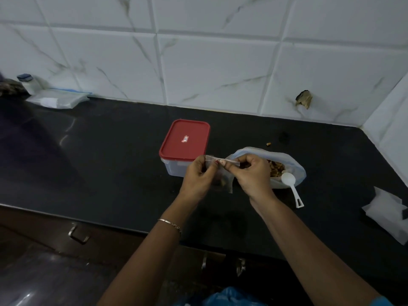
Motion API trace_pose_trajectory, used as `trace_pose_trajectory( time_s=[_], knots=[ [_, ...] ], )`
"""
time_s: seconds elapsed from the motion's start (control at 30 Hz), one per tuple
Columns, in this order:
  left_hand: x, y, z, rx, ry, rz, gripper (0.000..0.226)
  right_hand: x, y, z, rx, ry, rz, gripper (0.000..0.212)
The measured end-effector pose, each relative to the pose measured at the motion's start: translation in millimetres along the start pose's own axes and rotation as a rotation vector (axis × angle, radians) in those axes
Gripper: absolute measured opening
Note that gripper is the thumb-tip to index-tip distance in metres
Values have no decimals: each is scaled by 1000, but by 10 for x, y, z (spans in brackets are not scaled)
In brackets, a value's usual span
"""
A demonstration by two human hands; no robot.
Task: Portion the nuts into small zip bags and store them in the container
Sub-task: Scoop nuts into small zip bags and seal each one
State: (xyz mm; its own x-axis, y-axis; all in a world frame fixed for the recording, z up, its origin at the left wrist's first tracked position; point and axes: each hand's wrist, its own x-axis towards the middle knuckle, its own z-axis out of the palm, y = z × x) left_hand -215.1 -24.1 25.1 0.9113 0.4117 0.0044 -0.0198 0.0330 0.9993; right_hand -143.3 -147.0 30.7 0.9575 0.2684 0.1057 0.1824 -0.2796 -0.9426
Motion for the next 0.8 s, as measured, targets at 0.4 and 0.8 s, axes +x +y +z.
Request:
trace_pose_trajectory(
  time_s=[0.4,0.8],
  knots=[
    [-155,-302,-571,63,97,-114,21,-90,79,430,188,-339,194,8],
    [-70,-498,-694,316,270,-109,11,-54,150,691,104,-223,300,26]
  ],
)
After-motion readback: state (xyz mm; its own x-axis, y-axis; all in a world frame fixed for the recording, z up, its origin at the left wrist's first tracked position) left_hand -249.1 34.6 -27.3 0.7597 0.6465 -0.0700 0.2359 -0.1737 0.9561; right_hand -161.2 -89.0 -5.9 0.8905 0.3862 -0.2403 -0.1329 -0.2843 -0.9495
